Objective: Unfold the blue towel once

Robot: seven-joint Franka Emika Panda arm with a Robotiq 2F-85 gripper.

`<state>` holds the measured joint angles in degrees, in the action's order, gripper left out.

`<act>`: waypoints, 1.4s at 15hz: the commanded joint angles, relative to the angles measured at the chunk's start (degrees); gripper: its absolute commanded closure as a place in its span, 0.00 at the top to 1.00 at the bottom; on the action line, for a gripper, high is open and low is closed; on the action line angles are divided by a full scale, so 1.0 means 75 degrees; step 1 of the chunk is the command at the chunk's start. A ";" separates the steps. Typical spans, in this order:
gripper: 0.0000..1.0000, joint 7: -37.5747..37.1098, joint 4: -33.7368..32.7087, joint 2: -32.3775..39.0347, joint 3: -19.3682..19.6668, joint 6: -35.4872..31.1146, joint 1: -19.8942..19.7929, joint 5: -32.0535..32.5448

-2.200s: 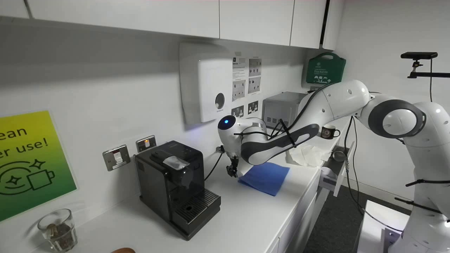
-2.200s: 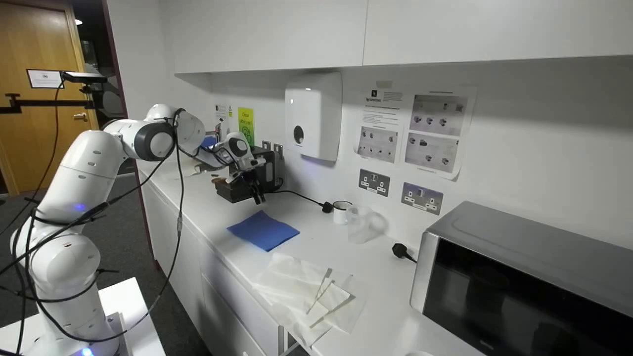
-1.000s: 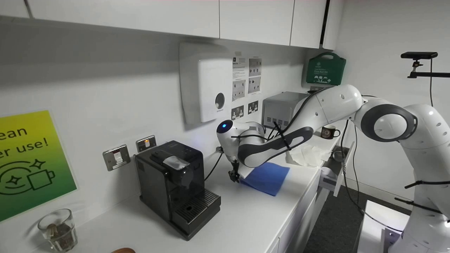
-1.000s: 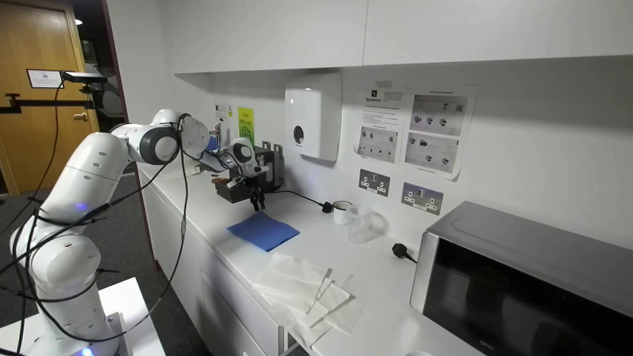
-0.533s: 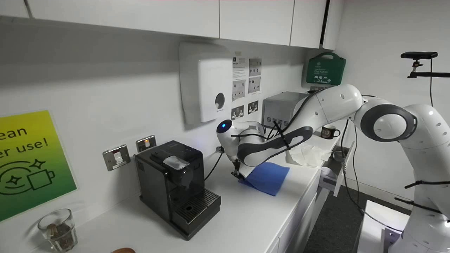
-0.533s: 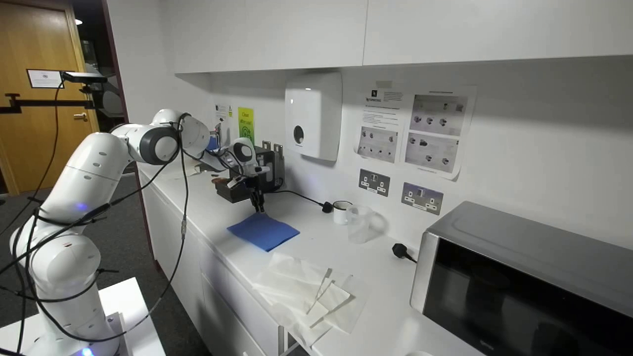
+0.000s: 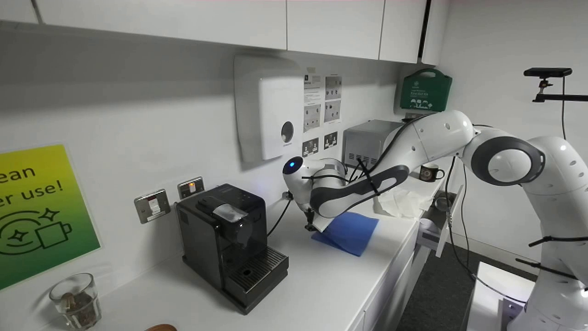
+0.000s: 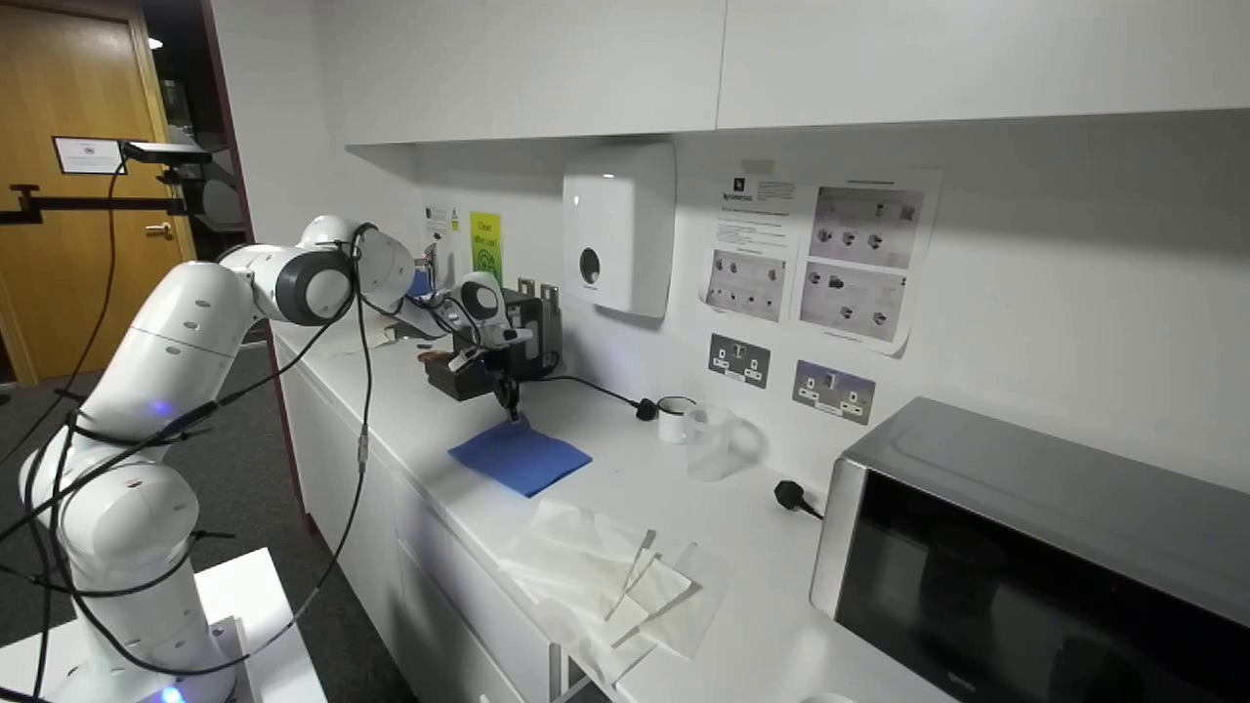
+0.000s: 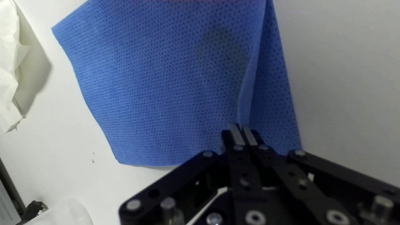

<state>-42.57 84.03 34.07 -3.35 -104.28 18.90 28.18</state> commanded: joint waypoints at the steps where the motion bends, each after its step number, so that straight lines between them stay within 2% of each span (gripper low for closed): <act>1: 0.00 0.0023 -0.0161 -0.0185 0.0146 0.0077 0.0082 -0.0245; 4: 0.00 -0.0367 0.0002 -0.0568 0.0156 -0.0266 0.0020 -0.0445; 10: 0.00 -0.2188 0.0306 -0.1168 0.0273 -0.0920 0.0055 -0.0614; 17: 0.00 -0.3505 0.0763 -0.1499 0.0305 -0.1427 0.0160 -0.0243; 21: 0.00 -0.5072 0.1047 -0.1670 0.0426 -0.1107 0.0466 0.0408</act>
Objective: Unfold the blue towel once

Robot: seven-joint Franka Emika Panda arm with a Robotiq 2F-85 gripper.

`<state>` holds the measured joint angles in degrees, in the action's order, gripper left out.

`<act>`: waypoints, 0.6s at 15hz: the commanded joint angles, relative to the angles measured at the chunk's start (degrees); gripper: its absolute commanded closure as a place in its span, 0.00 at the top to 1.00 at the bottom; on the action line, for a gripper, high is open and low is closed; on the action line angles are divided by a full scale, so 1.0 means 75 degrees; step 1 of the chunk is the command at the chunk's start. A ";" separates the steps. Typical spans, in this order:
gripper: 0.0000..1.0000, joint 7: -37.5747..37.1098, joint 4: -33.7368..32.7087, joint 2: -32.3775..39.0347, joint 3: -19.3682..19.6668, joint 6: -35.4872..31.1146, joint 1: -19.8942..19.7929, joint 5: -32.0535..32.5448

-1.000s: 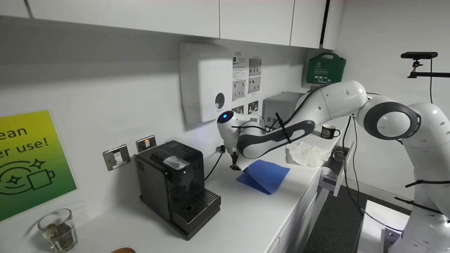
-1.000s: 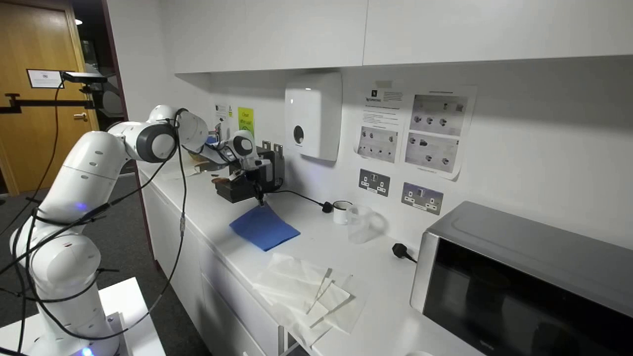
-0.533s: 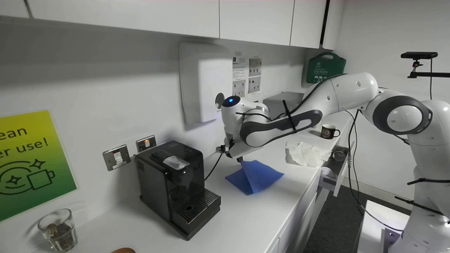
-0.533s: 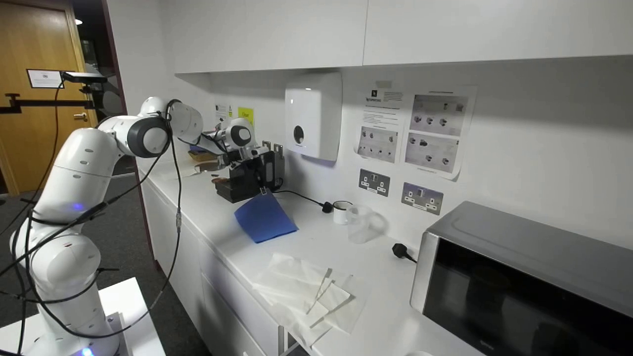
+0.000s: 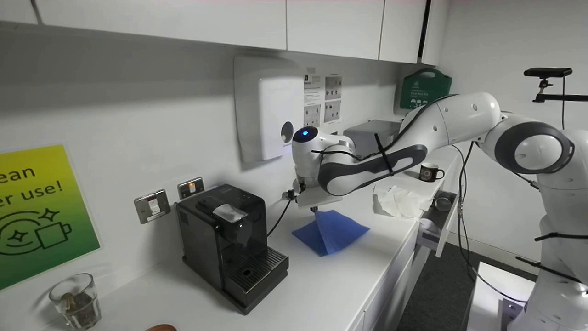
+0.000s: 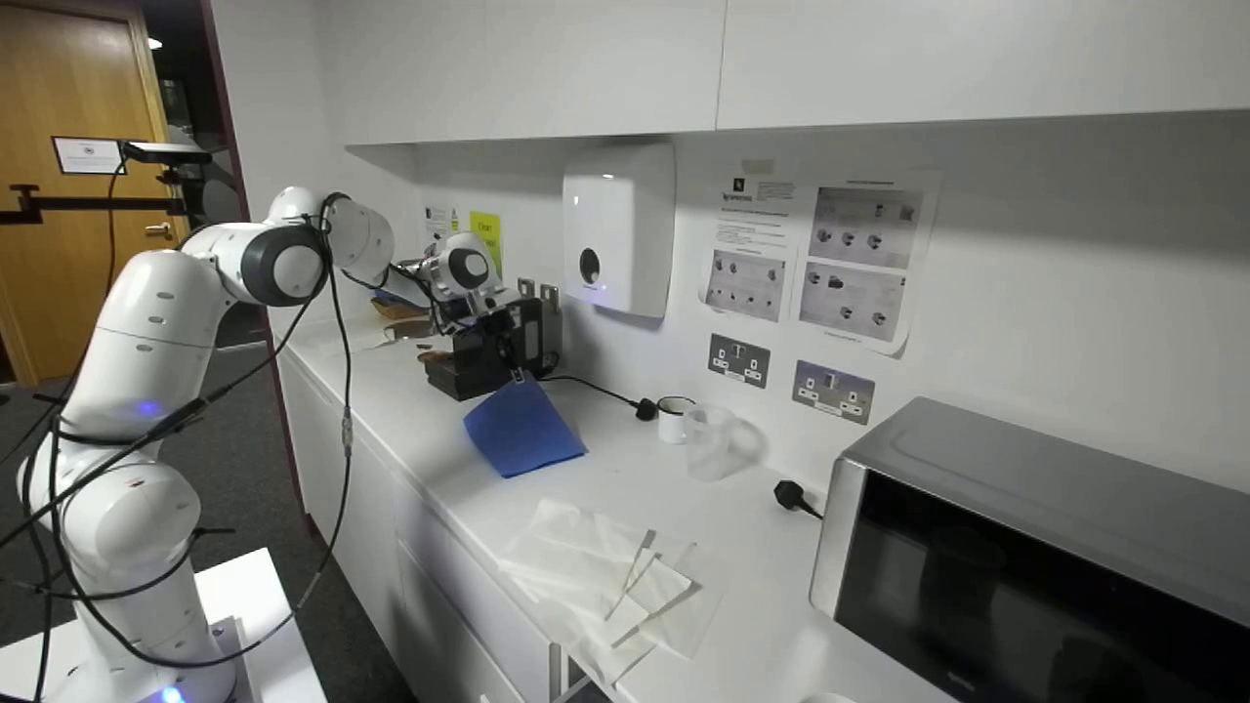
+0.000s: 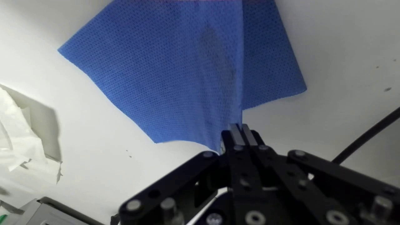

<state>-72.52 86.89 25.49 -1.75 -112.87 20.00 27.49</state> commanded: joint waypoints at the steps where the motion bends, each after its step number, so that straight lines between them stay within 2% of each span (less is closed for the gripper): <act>1: 0.00 -0.1471 0.0761 -0.0583 0.0204 0.0106 0.0388 0.0667; 9: 0.00 -0.3734 0.1665 -0.1297 -0.0270 0.1233 0.0731 0.1239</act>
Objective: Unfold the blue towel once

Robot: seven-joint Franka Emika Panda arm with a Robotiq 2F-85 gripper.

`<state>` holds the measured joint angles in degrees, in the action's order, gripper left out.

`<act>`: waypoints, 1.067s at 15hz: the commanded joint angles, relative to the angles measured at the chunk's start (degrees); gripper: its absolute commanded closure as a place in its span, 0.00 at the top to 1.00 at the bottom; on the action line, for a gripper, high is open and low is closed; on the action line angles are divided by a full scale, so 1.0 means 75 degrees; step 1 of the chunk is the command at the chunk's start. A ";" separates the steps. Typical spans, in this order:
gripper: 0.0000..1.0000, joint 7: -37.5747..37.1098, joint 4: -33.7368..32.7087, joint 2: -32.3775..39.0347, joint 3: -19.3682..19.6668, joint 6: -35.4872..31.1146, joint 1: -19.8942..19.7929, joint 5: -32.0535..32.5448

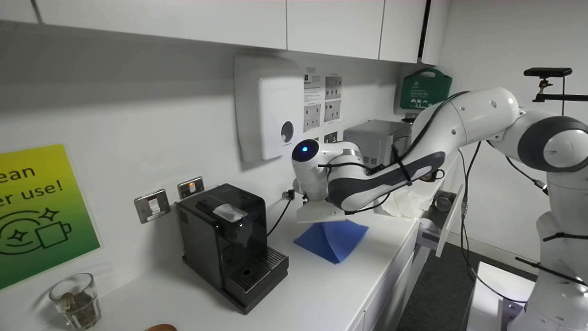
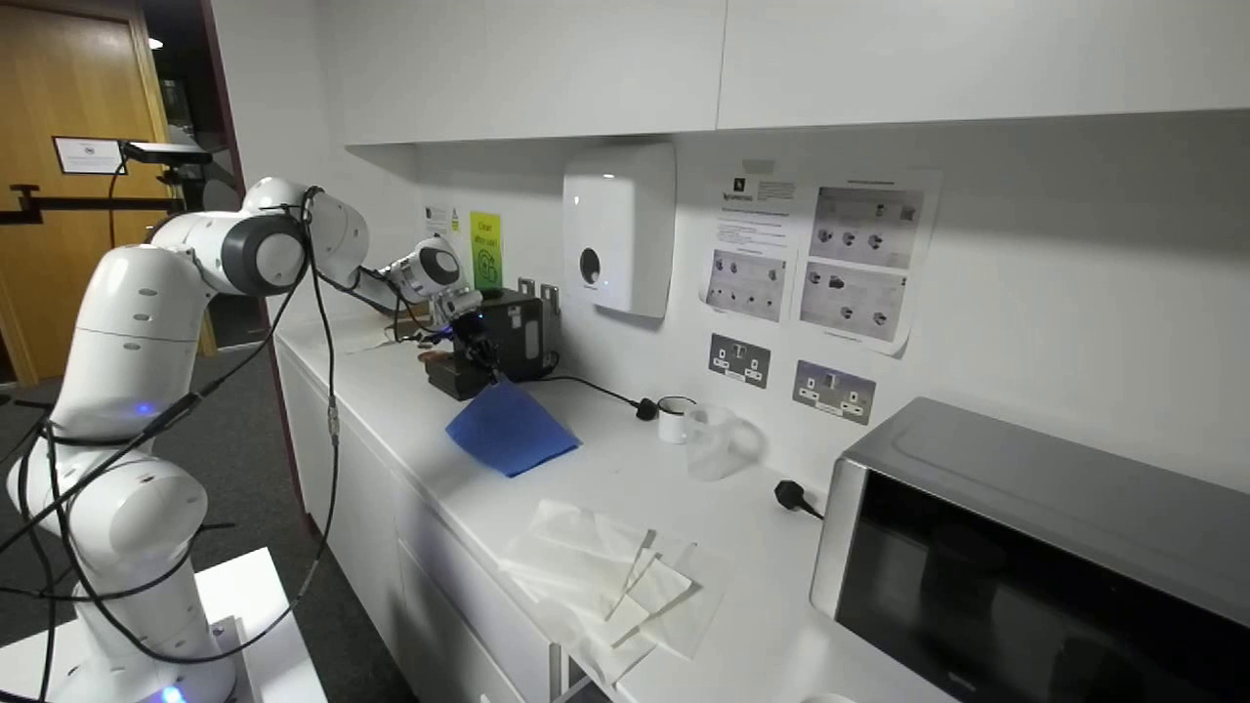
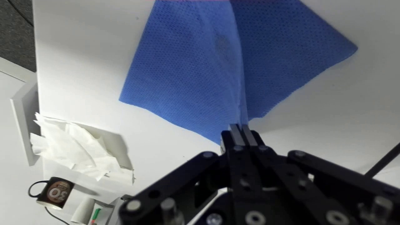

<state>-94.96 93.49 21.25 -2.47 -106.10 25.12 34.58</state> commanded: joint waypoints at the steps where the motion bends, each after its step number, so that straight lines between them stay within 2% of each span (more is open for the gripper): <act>1: 0.00 -0.0940 0.0948 -0.0890 -0.0223 0.0429 0.0019 0.0332; 9: 0.00 -0.2281 0.2182 -0.2054 -0.0557 0.0614 -0.0358 0.0363; 16: 0.00 -0.3724 0.2939 -0.2637 -0.1010 0.0665 -0.0582 0.0297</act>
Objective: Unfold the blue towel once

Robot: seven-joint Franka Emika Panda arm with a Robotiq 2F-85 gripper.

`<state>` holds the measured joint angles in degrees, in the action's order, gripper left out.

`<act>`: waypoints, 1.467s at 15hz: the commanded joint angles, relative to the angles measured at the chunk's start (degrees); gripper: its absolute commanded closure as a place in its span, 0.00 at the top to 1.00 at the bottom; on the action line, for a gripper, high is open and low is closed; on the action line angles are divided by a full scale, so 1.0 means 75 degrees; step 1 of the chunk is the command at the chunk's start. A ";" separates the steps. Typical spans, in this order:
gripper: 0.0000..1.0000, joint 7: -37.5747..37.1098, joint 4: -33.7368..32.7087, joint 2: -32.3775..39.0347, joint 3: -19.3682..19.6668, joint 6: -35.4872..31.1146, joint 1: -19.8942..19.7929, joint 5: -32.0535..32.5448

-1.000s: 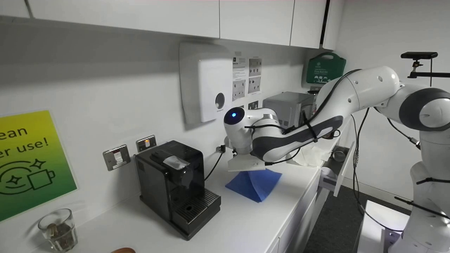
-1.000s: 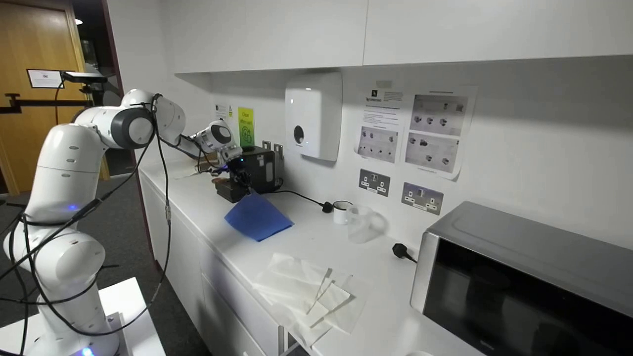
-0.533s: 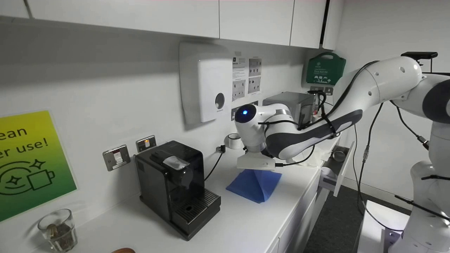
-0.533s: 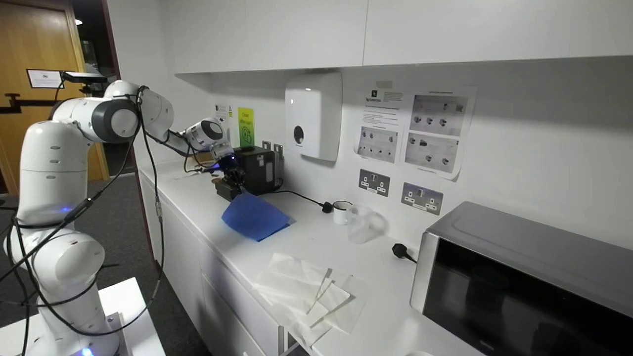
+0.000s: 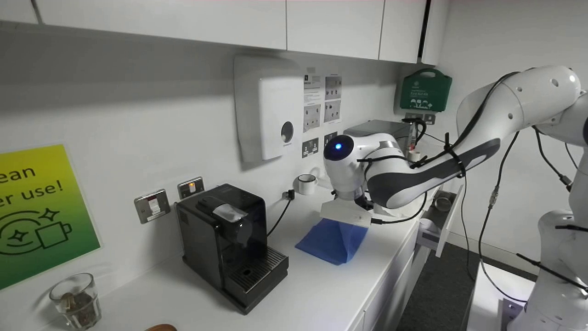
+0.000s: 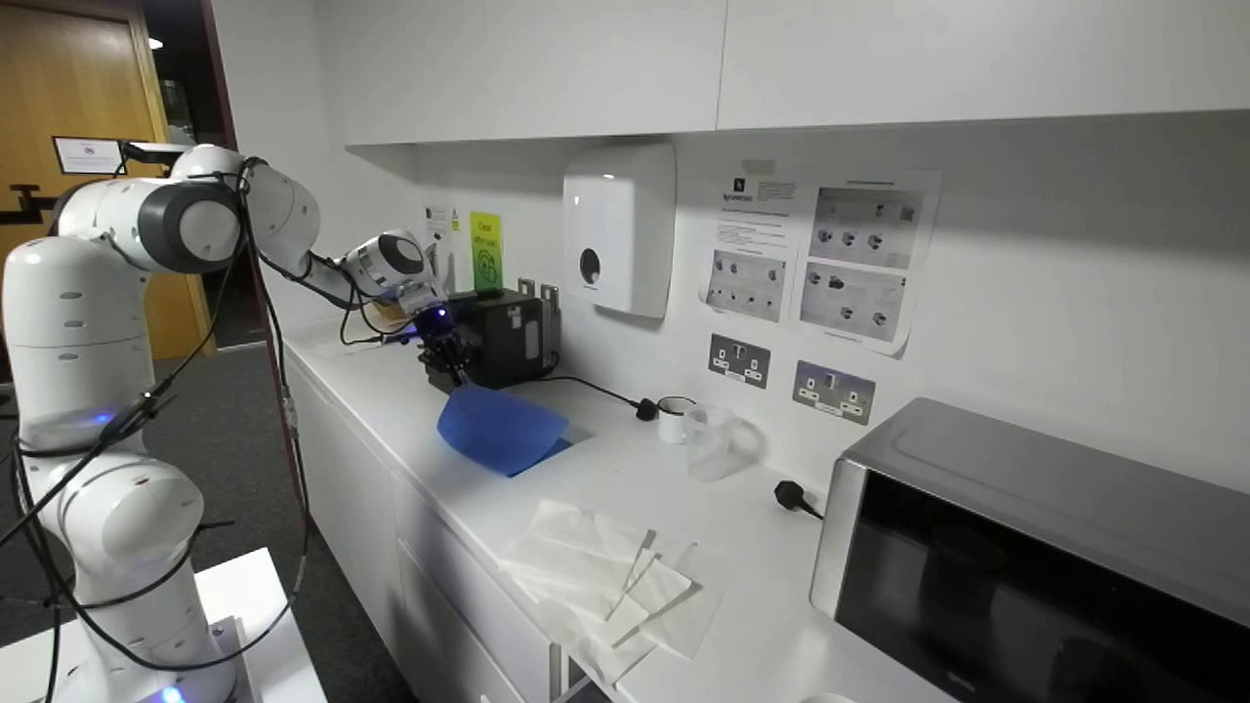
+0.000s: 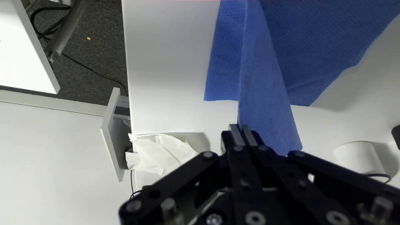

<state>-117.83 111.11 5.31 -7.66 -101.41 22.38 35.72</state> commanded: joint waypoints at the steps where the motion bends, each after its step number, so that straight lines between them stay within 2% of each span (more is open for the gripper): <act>1: 0.00 -0.0944 0.0669 -0.0536 -0.0384 0.0085 -0.0218 0.0127; 11: 0.00 -0.2459 0.1707 -0.0994 -0.0798 -0.0032 -0.0293 -0.0770; 22: 0.00 -0.2637 0.2309 -0.1438 -0.1072 0.0010 -0.0340 -0.2141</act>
<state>-137.26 125.99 -2.26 -14.21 -101.37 21.38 22.01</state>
